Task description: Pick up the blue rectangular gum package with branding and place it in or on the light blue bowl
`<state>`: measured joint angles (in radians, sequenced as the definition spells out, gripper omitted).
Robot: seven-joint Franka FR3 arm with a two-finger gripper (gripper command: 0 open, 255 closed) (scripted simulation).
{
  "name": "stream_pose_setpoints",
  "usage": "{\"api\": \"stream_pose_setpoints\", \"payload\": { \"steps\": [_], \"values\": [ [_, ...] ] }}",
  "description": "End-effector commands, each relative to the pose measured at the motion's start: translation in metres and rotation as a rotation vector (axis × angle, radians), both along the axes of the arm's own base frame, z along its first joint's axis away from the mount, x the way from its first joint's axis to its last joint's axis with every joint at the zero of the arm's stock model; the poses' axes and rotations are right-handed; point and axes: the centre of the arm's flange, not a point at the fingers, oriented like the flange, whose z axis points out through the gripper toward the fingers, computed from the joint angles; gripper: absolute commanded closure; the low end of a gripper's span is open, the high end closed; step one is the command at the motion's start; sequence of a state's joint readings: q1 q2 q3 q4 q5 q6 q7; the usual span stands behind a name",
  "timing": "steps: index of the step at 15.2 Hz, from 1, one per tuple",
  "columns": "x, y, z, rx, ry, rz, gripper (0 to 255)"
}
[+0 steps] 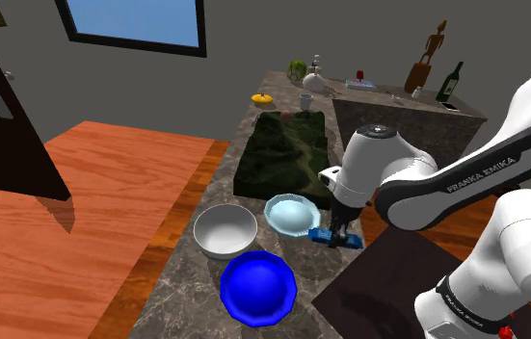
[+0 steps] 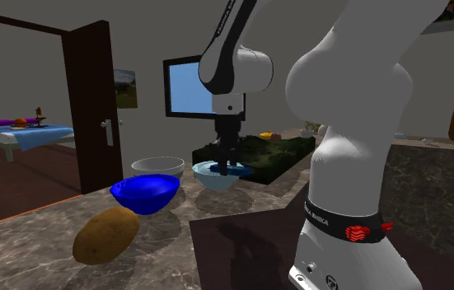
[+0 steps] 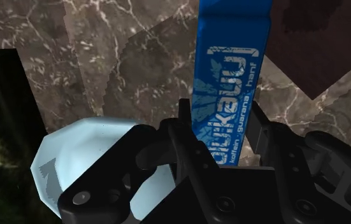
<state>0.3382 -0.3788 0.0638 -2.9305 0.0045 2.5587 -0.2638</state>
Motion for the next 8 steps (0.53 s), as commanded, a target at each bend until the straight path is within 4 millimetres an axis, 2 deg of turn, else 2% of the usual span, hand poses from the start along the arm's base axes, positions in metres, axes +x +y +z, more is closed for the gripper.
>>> {"api": "stream_pose_setpoints", "payload": {
  "steps": [1, 8],
  "values": [
    [0.000, 0.001, 0.012, 0.000, 0.001, 0.000, 255],
    [0.000, 0.001, 0.049, 0.000, 0.001, 0.000, 255]
  ]
}}
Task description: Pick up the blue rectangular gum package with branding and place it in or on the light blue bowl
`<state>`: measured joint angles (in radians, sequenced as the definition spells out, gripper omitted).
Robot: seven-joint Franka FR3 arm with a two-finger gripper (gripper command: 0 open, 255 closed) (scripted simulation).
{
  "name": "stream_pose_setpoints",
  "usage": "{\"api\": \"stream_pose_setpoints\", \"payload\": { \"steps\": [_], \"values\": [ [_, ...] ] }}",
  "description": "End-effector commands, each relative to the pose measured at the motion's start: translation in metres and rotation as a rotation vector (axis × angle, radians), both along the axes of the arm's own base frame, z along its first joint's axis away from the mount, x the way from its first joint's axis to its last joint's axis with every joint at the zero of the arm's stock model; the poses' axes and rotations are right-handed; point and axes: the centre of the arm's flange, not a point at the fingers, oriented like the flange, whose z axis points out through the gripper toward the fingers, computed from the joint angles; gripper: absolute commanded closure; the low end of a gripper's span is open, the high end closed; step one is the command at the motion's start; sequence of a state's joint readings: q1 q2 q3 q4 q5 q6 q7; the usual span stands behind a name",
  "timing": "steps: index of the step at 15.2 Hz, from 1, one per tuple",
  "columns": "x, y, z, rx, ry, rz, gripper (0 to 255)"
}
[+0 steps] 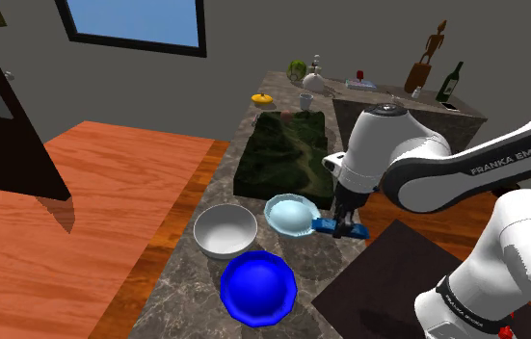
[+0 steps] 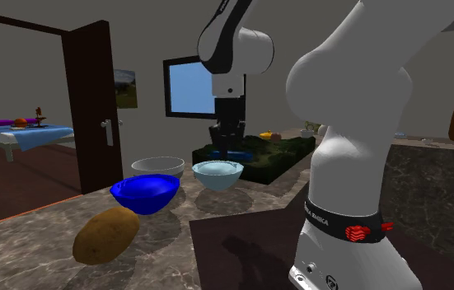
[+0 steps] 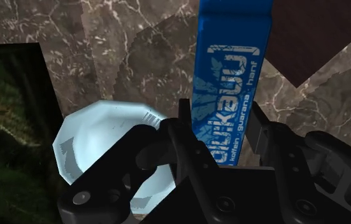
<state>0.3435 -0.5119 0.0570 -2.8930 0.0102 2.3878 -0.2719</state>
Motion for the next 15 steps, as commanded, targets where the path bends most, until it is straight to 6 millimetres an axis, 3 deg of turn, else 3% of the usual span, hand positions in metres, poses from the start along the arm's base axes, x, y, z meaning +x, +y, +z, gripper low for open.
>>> {"api": "stream_pose_setpoints", "payload": {
  "steps": [1, 3, 15],
  "values": [
    [0.000, 0.001, 0.011, 0.000, 0.001, 0.000, 255],
    [0.000, 0.001, 0.019, 0.000, 0.001, 0.000, 255],
    [0.157, -0.001, 0.022, 0.000, 0.001, 0.000, 255]
  ]
}}
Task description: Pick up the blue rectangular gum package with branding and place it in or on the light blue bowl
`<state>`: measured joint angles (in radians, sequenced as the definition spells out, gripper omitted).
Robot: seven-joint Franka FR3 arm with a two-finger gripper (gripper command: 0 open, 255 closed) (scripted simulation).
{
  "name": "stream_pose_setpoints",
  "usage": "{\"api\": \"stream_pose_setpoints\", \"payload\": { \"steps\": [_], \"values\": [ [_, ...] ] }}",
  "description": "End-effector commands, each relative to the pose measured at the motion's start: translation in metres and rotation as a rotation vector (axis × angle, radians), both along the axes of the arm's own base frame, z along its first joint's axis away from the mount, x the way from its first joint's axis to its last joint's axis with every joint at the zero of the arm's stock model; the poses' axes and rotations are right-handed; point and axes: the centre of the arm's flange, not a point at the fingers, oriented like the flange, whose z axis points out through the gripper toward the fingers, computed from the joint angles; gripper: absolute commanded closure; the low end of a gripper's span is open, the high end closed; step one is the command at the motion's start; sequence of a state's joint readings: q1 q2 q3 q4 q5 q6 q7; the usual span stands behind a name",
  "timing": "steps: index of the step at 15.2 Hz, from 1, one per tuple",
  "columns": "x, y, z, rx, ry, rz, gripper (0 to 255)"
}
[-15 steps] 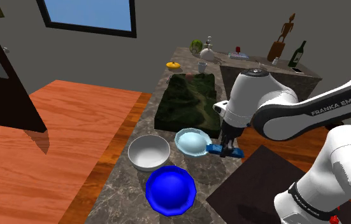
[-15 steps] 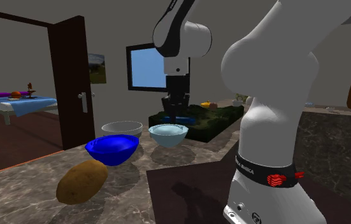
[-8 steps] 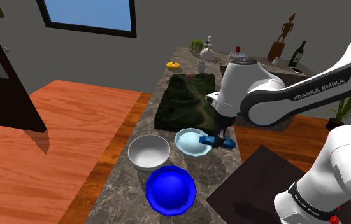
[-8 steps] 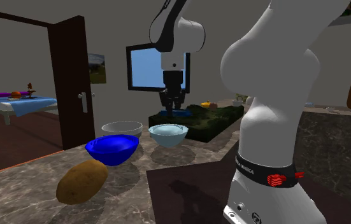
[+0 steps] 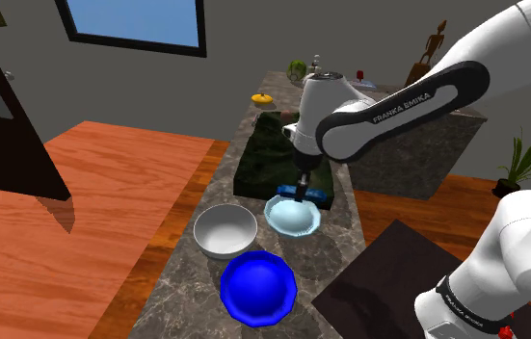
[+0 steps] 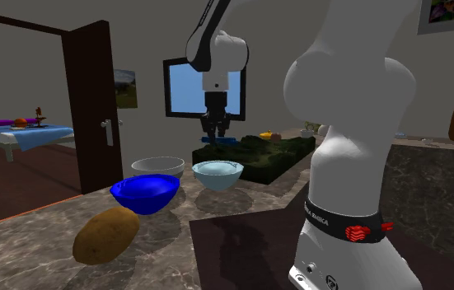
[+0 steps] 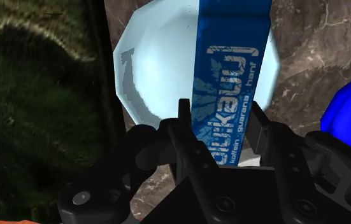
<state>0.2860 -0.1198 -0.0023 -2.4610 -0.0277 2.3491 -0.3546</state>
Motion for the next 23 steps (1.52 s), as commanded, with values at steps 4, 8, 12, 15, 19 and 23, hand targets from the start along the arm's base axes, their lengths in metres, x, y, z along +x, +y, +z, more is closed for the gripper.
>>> {"api": "stream_pose_setpoints", "payload": {
  "steps": [4, 8, 12, 15, 19, 23],
  "values": [
    [0.015, -0.005, -0.021, -0.001, 0.000, 0.000, 255],
    [0.015, -0.005, -0.042, -0.001, 0.000, 0.000, 255],
    [0.015, -0.005, -0.063, -0.001, 0.000, 0.000, 255],
    [0.014, -0.005, -0.072, -0.001, 0.000, 0.000, 255],
    [0.015, -0.005, -0.072, -0.001, 0.000, 0.000, 255],
    [0.015, -0.005, -0.072, -0.001, 0.000, 0.000, 0]
  ]
}}
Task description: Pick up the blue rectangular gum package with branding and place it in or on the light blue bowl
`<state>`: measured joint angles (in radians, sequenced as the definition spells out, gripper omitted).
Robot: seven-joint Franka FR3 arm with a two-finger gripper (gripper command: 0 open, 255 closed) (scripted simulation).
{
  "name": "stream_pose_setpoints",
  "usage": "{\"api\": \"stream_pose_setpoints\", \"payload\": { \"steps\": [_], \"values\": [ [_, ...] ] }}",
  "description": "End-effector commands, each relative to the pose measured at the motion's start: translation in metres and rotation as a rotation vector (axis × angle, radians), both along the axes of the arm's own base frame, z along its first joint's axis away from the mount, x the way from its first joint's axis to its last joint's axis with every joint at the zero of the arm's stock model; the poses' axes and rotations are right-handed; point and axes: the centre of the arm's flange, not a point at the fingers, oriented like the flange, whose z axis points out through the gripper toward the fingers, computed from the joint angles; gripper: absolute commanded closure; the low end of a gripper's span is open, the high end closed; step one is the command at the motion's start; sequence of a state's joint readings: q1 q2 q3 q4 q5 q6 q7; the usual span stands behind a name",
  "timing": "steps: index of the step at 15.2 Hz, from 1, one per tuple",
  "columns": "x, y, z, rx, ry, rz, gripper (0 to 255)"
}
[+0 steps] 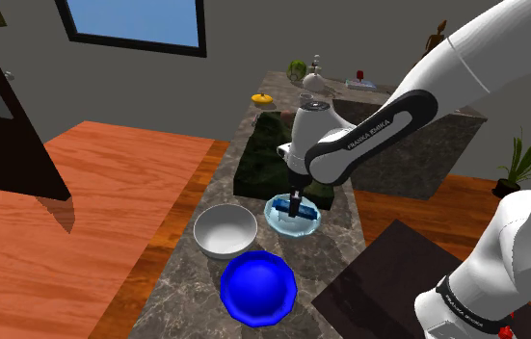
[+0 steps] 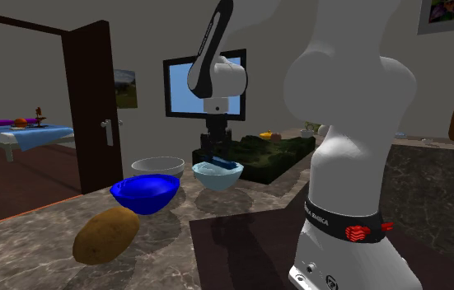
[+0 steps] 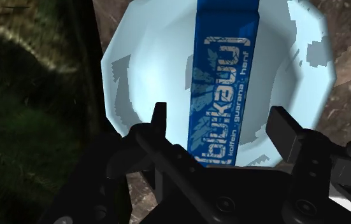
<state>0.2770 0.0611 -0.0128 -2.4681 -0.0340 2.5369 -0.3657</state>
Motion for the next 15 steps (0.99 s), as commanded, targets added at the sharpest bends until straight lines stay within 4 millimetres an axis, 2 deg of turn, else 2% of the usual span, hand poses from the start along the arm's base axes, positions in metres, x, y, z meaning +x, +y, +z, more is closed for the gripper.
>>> {"api": "stream_pose_setpoints", "payload": {
  "steps": [1, 4, 8, 15],
  "values": [
    [0.000, 0.000, 0.000, 0.000, 0.000, 0.000, 0],
    [0.000, 0.000, 0.000, 0.000, 0.000, 0.000, 0],
    [-0.001, 0.001, 0.050, 0.000, 0.000, 0.000, 0],
    [-0.001, 0.001, 0.050, 0.000, 0.000, 0.000, 0]
  ]
}}
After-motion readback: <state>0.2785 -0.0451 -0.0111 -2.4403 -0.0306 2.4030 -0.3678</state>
